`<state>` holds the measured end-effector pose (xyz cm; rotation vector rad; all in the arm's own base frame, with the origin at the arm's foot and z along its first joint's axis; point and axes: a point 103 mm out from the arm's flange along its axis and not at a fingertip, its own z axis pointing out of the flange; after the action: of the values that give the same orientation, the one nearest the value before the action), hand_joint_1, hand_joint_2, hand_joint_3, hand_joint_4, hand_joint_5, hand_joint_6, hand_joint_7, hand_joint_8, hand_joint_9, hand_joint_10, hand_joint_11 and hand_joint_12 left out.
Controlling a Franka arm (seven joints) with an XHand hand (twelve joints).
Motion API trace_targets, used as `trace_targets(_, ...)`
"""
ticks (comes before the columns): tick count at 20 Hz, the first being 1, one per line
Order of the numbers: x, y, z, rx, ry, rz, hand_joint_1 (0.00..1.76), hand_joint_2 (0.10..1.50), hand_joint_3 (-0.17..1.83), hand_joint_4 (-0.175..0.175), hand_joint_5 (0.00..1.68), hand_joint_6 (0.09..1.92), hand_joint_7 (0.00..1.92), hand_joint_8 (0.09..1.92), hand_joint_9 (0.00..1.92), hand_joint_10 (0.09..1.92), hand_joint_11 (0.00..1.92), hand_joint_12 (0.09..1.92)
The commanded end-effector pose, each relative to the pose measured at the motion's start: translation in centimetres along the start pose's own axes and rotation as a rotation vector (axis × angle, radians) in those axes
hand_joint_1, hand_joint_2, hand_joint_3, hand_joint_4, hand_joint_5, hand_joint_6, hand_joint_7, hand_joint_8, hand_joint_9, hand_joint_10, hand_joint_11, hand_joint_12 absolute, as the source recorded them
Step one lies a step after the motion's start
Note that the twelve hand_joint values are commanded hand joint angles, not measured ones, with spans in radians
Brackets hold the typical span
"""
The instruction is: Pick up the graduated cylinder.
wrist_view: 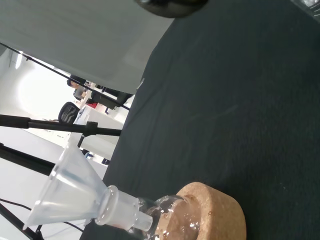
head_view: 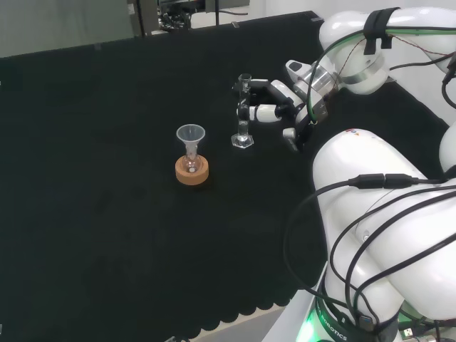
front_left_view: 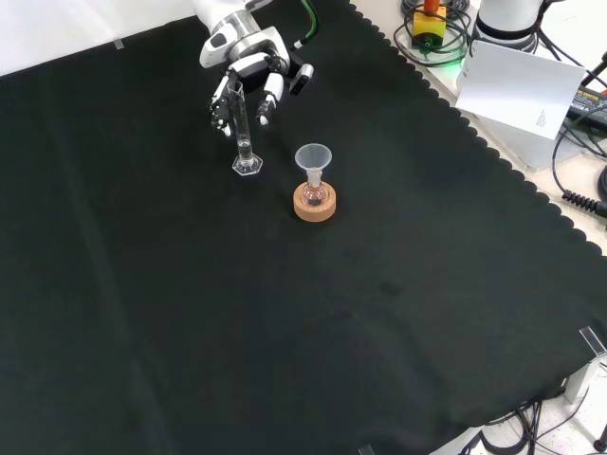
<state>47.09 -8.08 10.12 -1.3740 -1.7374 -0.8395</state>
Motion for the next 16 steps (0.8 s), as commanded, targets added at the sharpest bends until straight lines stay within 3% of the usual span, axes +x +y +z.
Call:
trace_targets(1,-0.06,0.07,0.06,-0.009,0.018,0.002,1.17,1.01,-0.17,-0.019,0.56,0.48,0.55,0.57,0.83,0.40,0.50,1.22)
trace_targets(16,-0.51,0.77,0.11,-0.026,0.038,-0.001,1.17,1.02,-0.17,-0.009,0.53,0.59,0.53,0.56,0.79,0.38,0.49,1.22)
